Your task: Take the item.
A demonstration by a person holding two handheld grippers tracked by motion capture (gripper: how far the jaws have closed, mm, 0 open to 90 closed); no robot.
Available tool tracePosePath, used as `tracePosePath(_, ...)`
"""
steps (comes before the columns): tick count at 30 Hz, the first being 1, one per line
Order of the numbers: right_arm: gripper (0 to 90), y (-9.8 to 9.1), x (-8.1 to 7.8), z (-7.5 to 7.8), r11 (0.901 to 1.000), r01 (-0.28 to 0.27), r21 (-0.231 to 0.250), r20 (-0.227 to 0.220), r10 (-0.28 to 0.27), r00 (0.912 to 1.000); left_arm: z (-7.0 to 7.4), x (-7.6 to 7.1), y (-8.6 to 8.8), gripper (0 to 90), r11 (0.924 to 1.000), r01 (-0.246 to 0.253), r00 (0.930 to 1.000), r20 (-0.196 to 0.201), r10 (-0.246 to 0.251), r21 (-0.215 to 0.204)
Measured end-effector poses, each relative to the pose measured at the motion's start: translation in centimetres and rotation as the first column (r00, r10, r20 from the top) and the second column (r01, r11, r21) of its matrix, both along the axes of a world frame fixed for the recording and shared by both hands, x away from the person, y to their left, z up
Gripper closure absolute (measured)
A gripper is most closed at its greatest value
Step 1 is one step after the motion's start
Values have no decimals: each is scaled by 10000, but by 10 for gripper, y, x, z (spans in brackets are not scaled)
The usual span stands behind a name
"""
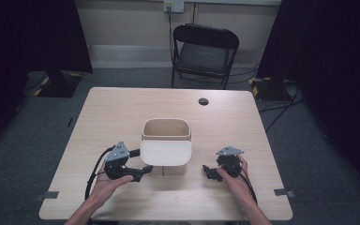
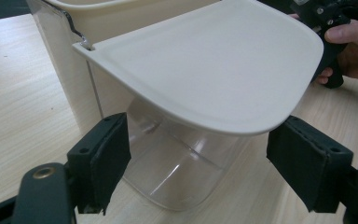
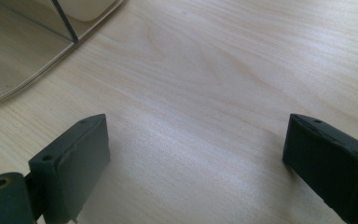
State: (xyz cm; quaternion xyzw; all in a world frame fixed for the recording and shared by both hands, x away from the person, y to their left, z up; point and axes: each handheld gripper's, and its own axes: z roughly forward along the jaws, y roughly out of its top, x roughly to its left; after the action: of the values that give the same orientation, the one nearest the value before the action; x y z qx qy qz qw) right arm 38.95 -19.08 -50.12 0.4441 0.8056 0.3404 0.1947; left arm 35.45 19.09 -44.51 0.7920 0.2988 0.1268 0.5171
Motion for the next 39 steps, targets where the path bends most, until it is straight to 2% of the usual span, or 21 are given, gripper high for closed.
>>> tracePosePath(9, 66, 0, 0, 0, 10000, 11, -2, 0, -11, 10000, 1, 0, 1, 195, 9999, -13, 10000, 4, 13, -158)
tracePosePath(23, 66, 0, 0, 0, 10000, 15, 3, -7, -15, 10000, 3, 0, 2, 172, 9999, -132, 9999, 100, 132, -11)
tracePosePath(25, 65, 0, 0, 0, 10000, 12, 2, -2, -12, 10000, 3, 0, 1, 171, 9998, -179, 9997, 134, 180, -113)
tracePosePath(26, 66, 0, 0, 0, 10000, 11, 1, 0, -11, 10000, 3, -1, 1, 172, 9998, -193, 9997, 142, 194, -11)
tracePosePath(30, 65, 0, 0, 0, 10000, 13, 4, -6, -13, 10000, 3, -1, 0, 183, 9996, -217, 9997, 143, 220, -169)
tracePosePath(39, 65, 0, 0, 0, 10000, 12, 4, -8, -12, 10000, 5, -3, -1, 184, 9996, -204, 9996, 210, 208, -212)
